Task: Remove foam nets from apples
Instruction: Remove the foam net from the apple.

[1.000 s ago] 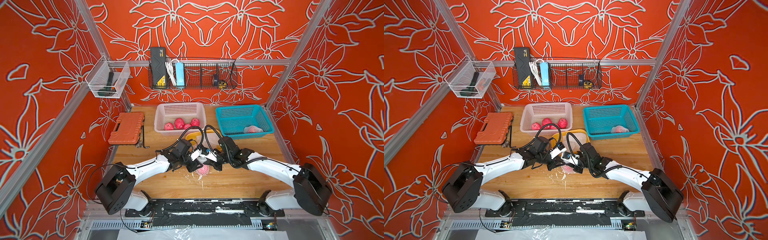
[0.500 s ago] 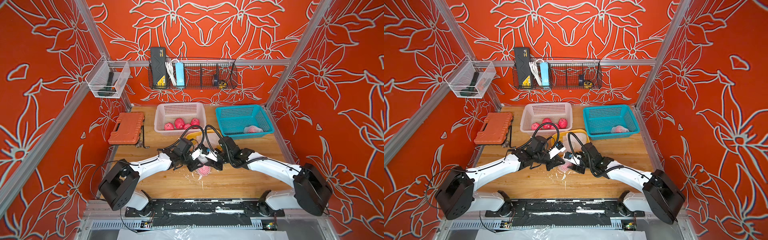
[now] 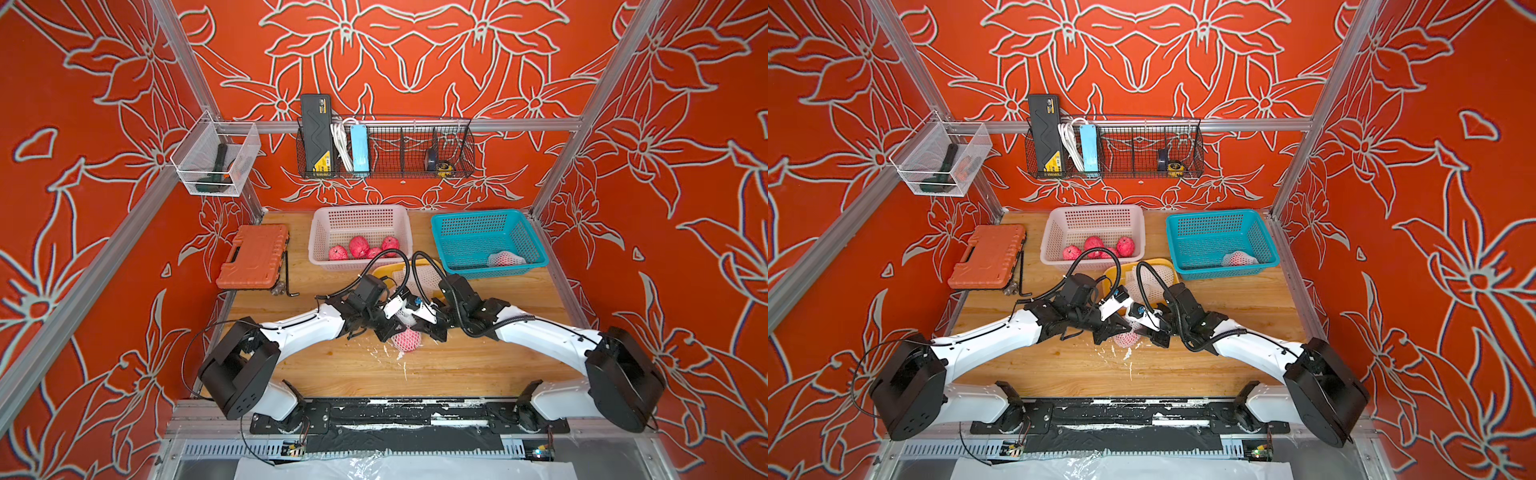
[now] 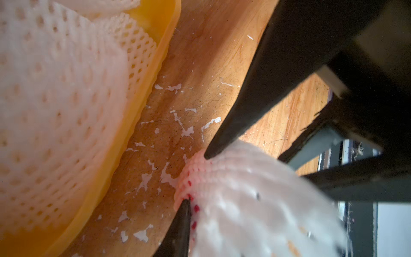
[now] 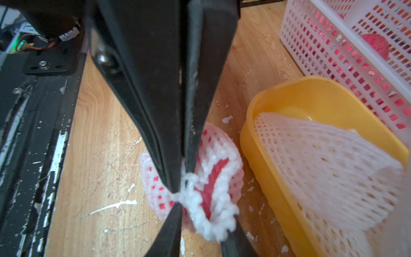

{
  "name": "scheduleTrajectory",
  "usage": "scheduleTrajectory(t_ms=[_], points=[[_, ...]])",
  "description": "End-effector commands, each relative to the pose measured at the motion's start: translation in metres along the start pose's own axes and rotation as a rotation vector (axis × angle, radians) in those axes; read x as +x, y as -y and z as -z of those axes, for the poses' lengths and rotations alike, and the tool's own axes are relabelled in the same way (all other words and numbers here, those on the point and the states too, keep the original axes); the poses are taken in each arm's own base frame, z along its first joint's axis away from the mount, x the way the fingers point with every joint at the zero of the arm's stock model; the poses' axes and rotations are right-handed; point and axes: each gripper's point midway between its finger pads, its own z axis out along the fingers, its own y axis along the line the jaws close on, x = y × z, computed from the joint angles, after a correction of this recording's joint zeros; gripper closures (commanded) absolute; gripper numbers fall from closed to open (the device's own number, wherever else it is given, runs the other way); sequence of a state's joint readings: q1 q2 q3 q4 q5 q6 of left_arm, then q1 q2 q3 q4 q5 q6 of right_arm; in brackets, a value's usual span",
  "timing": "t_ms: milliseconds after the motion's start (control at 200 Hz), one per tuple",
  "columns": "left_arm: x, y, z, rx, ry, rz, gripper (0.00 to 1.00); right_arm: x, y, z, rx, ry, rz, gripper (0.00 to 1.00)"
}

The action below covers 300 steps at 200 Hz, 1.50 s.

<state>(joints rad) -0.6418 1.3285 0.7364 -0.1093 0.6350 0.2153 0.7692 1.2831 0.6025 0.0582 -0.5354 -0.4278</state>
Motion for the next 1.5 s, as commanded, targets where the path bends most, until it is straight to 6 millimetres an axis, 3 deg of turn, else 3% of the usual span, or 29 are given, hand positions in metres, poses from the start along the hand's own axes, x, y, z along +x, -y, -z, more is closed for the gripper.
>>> scheduleTrajectory(t_ms=[0, 290, 415, 586, 661, 901, 1246, 1496], points=[[0.0, 0.008, -0.003, 0.035, 0.012, -0.027, 0.99, -0.02, 0.0, 0.001, -0.032, 0.048, 0.021, 0.8], [-0.004, -0.001, -0.003, -0.02, 0.017, -0.023, 0.96, -0.02, -0.003, 0.006, -0.031, 0.052, 0.028, 0.88], [-0.001, -0.015, 0.001, -0.111, -0.008, -0.017, 0.68, -0.013, -0.002, 0.006, -0.025, 0.023, 0.022, 0.92], [0.001, -0.021, 0.013, -0.188, -0.012, -0.037, 0.4, -0.007, 0.0, 0.004, -0.016, -0.006, 0.015, 0.93], [0.007, -0.024, 0.016, -0.22, -0.013, -0.044, 0.31, -0.007, 0.0, 0.005, -0.012, -0.003, 0.017, 0.93], [0.025, -0.022, 0.007, -0.187, -0.047, -0.019, 0.21, -0.016, -0.001, 0.007, -0.025, 0.021, 0.025, 0.93], [0.021, -0.016, -0.004, -0.12, -0.024, -0.013, 0.19, -0.023, -0.004, 0.007, -0.053, 0.039, 0.023, 0.93], [0.016, -0.012, -0.01, -0.072, -0.022, -0.015, 0.44, -0.024, -0.003, 0.007, -0.054, 0.035, 0.02, 0.91]])
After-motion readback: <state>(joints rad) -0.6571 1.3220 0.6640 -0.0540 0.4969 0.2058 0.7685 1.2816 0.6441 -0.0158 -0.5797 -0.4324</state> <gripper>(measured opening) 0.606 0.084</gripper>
